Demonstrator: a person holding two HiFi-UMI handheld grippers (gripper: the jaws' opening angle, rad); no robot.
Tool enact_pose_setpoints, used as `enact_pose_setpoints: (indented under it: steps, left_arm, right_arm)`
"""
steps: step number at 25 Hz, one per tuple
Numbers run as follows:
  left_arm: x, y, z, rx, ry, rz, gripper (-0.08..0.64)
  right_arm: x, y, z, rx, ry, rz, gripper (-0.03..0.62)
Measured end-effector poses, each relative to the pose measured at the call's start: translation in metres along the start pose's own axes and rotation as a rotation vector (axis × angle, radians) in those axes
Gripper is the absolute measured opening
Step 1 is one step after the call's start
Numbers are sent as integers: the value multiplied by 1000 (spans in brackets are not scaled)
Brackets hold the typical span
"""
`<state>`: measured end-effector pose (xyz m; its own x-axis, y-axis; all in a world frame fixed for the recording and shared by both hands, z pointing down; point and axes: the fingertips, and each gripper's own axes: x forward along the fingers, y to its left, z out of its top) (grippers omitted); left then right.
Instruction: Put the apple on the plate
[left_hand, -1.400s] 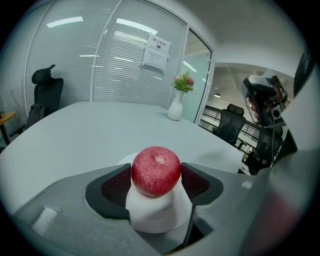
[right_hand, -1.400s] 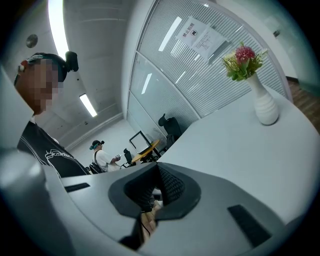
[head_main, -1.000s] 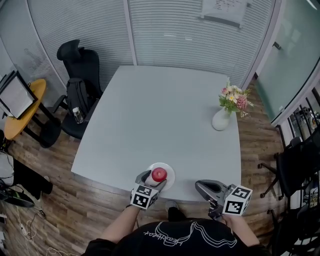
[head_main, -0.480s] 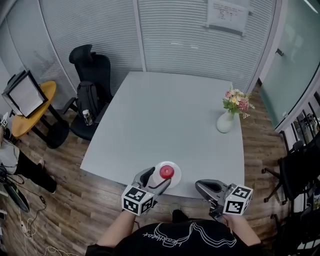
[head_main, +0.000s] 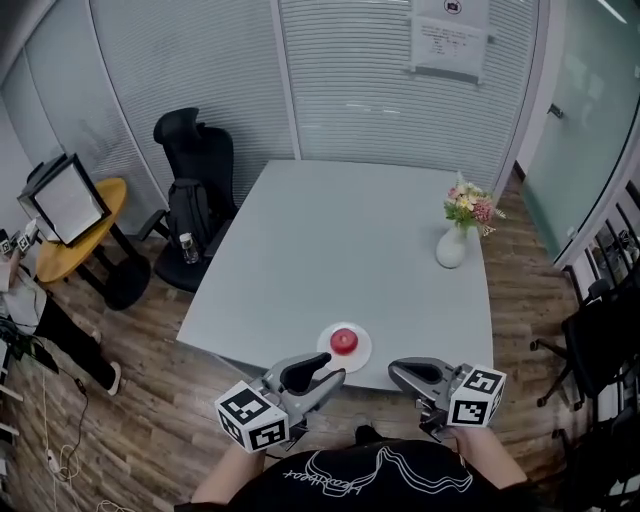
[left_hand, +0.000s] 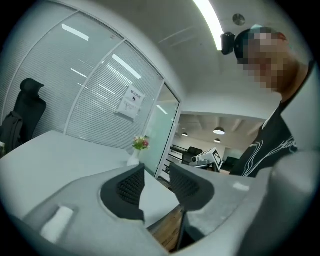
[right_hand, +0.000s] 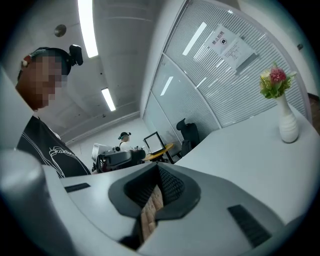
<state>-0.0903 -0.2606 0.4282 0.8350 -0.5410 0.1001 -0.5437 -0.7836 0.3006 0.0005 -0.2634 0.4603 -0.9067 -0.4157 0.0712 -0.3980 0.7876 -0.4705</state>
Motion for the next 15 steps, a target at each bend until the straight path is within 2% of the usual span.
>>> enact_pose_setpoints:
  steps: [2, 3, 6, 9, 15]
  left_arm:
    - [-7, -10, 3, -10, -16, -17, 74]
    - [-10, -15, 2, -15, -19, -25, 61]
    - [-14, -28, -2, 17, -3, -29, 36]
    - [-18, -35, -11, 62, 26, 2, 23]
    - [-25, -40, -15, 75, 24, 55, 17]
  right_arm:
    - [0, 10, -1, -17, 2, 15, 9]
    - [0, 14, -2, -26, 3, 22, 9]
    - [1, 28, -5, -41, 0, 45, 9]
    - [1, 40, -7, -58, -12, 61, 9]
    - [1, 61, -18, -133, 22, 74, 8]
